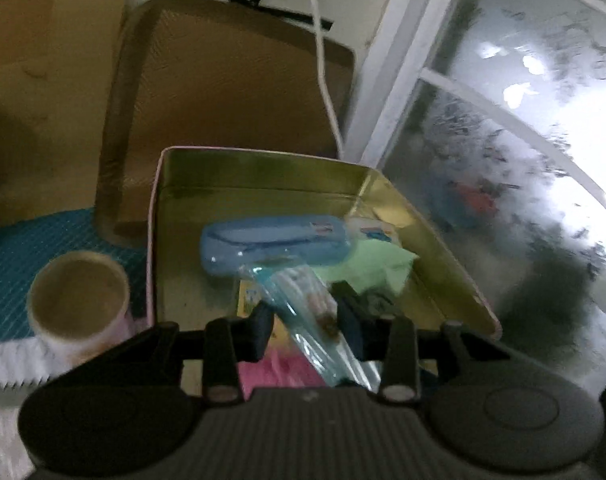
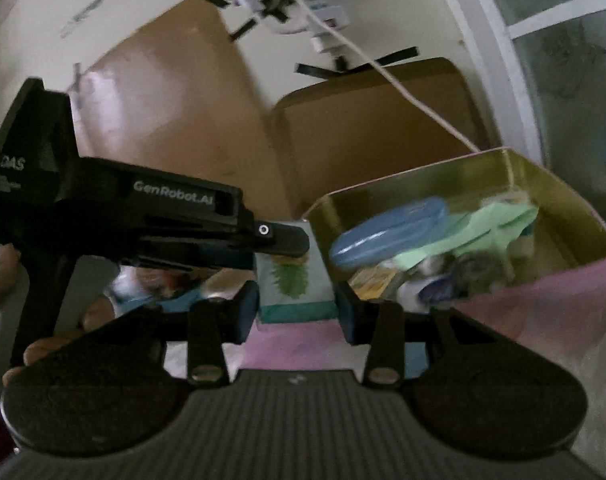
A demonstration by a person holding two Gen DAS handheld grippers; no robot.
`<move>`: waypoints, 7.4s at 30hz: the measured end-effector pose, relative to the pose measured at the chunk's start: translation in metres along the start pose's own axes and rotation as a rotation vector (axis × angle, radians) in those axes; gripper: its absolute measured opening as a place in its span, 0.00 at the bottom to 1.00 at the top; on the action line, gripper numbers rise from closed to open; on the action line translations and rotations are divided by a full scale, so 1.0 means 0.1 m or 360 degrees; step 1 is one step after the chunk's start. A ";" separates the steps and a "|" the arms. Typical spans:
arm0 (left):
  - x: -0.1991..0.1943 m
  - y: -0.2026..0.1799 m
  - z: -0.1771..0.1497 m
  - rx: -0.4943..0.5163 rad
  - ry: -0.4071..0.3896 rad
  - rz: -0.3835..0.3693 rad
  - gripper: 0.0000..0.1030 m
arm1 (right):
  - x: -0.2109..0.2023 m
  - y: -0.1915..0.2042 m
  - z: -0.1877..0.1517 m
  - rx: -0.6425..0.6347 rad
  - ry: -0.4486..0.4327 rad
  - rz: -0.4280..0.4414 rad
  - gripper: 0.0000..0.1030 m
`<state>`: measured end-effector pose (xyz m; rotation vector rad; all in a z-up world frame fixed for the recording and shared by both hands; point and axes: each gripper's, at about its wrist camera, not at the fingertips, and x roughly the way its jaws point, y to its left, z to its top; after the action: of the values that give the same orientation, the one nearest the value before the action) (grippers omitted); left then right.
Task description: Organize soft objects
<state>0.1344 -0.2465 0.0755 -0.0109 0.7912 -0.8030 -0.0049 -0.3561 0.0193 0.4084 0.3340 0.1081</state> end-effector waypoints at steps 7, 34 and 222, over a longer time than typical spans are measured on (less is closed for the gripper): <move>0.42 0.03 0.07 0.0021 0.0062 0.0205 0.39 | 0.41 0.01 0.03 -0.0248 -0.0044 -0.0275 0.45; -1.21 -0.44 -0.99 0.0299 -0.0317 0.0624 1.00 | -0.98 0.12 -0.34 0.0336 -0.0118 -0.0246 0.58; -1.88 -0.90 -2.43 0.0237 -0.0158 0.0931 1.00 | -1.85 0.75 -0.73 0.0147 -0.0292 -0.0114 0.75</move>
<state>-0.1589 -0.1218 0.0458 0.2993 0.5929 -0.3003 -0.2068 -0.2917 0.0414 0.4936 0.1731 -0.0152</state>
